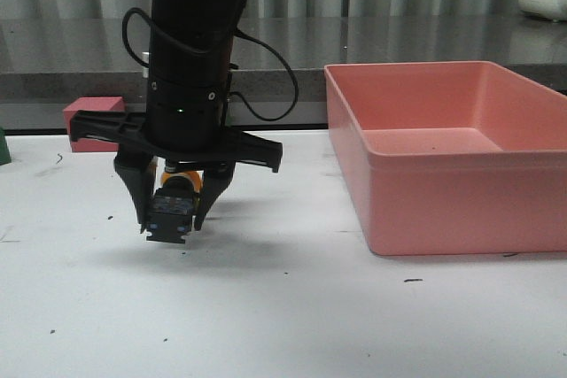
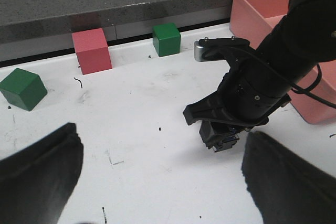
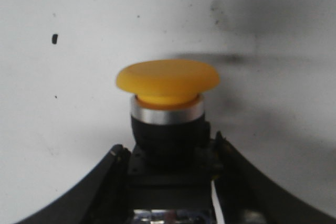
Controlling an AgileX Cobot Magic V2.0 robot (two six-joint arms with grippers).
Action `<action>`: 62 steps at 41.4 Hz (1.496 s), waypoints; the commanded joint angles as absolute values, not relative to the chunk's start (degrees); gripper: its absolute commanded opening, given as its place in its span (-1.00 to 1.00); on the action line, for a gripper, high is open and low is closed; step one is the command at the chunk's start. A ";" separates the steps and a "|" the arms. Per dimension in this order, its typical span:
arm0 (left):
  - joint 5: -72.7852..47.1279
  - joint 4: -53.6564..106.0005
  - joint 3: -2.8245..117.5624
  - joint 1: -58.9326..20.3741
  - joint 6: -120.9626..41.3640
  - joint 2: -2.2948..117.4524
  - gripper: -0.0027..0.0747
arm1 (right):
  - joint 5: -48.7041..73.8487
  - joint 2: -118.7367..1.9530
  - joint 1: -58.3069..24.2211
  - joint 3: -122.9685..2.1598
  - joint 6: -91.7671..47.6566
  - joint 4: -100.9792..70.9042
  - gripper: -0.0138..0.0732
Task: Place and stand button with both arms
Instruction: 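Lift the button out of the bin and set it on the table, then open the right gripper and withdraw it from the button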
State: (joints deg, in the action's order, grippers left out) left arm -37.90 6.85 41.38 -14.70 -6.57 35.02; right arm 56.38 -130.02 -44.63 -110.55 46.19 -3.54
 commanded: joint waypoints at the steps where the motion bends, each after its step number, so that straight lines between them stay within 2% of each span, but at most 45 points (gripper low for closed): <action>1: -33.50 7.71 43.03 -15.16 -6.67 35.36 0.62 | 54.17 -127.20 -44.75 -112.59 48.74 -3.50 -0.09; 12: -33.50 7.71 43.03 -15.16 -6.67 35.36 0.62 | 56.34 -128.68 -44.75 -112.59 48.77 -3.67 -0.04; 20: -33.50 7.71 43.03 -15.16 -6.67 35.36 0.62 | 56.16 -128.68 -44.75 -112.63 48.77 -3.67 0.50; 24: -33.50 7.71 43.03 -15.16 -6.67 35.36 0.62 | 56.03 -128.68 -44.75 -112.77 48.77 -3.67 0.62; 34: -33.50 7.71 43.03 -15.16 -6.67 35.36 0.62 | 56.88 -125.21 -44.75 -112.77 40.52 -1.04 0.63; 48: -33.50 7.71 43.03 -15.16 -6.67 35.36 0.62 | 64.76 -107.92 -44.86 -111.57 11.84 4.90 0.63; 53: -33.50 7.71 43.03 -15.16 -6.67 35.36 0.62 | 63.46 -99.13 -44.86 -105.62 4.65 4.31 0.63; 62: -33.50 7.71 43.03 -15.16 -6.67 35.36 0.62 | 57.09 -82.79 -44.86 -90.69 0.39 3.79 0.63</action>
State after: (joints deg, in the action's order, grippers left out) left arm -37.90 6.85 41.38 -14.70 -6.57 35.02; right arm 61.83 -90.71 -44.84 -94.87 3.05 3.45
